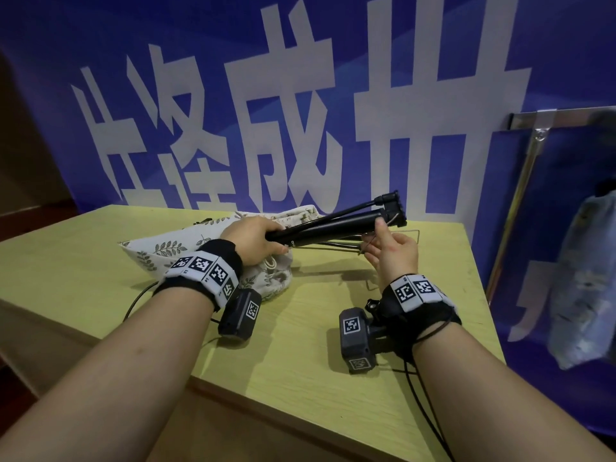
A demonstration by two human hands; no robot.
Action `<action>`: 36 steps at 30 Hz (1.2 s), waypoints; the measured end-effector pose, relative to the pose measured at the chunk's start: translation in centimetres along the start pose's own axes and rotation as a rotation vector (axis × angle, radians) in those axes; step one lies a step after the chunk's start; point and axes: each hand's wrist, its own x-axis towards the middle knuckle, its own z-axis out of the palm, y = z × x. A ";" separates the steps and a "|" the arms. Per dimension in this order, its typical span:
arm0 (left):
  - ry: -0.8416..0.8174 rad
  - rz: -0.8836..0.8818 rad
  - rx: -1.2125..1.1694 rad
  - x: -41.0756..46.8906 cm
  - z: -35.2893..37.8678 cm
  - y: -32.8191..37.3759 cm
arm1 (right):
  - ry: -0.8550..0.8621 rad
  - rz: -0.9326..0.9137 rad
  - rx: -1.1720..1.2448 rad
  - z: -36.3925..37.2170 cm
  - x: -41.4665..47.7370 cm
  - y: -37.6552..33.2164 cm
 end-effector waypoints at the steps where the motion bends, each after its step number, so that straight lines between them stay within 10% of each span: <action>1: -0.016 0.003 -0.002 0.1 0.1 0.0 | -0.028 0.039 0.100 -0.1 0.0 -0.1; 26: -0.300 -0.005 -0.286 -0.3 -1.3 -0.2 | -0.427 0.182 0.289 -0.5 -2.4 -2.2; 36: -0.323 -0.125 -1.130 -3.0 -4.4 -1.3 | -0.246 0.221 0.261 1.9 -5.6 -4.4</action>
